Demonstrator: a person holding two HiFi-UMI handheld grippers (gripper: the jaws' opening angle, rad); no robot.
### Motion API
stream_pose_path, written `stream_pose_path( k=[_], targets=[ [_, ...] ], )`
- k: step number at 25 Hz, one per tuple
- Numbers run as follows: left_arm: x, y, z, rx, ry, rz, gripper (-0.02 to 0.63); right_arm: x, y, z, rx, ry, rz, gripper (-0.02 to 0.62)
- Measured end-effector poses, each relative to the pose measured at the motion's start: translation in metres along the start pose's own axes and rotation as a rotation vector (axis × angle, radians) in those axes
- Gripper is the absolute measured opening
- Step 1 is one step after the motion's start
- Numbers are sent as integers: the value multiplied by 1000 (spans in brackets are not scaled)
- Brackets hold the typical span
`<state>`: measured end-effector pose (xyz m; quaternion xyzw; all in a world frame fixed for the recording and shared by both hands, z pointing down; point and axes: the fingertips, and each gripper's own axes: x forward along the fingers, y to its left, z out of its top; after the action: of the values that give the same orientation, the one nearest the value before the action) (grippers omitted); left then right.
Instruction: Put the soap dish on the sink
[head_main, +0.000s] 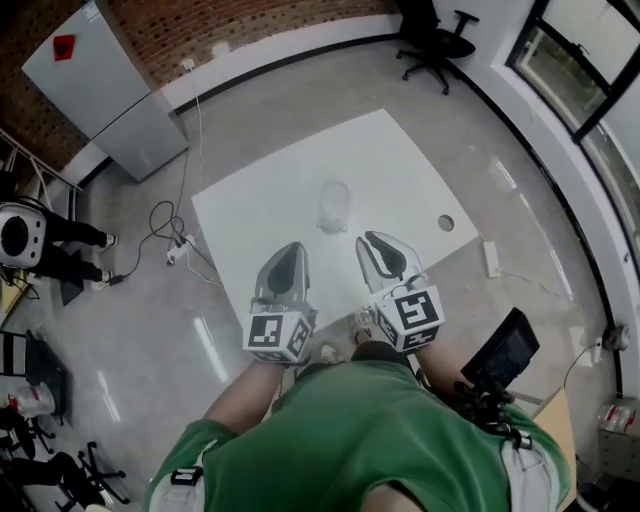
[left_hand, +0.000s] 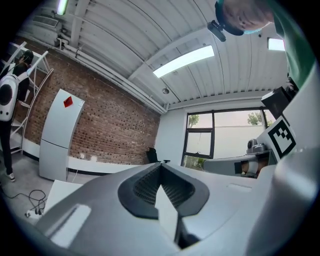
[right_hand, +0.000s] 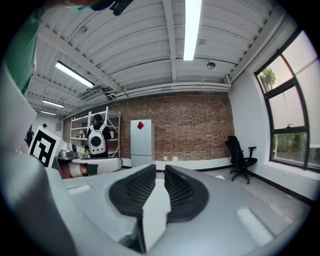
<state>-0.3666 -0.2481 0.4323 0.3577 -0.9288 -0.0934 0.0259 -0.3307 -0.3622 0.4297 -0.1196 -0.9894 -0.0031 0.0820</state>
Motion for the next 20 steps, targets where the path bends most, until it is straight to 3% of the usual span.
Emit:
stream_pose_path(
  k=[9,20],
  targets=[
    [-19,-27,-9,-12,4,-44,6,-40,6,1,2,-27,-46,5],
    [-17,-55,7,1,-32,-50,6,-63,-16,4,72,-39,-52,3]
  ],
)
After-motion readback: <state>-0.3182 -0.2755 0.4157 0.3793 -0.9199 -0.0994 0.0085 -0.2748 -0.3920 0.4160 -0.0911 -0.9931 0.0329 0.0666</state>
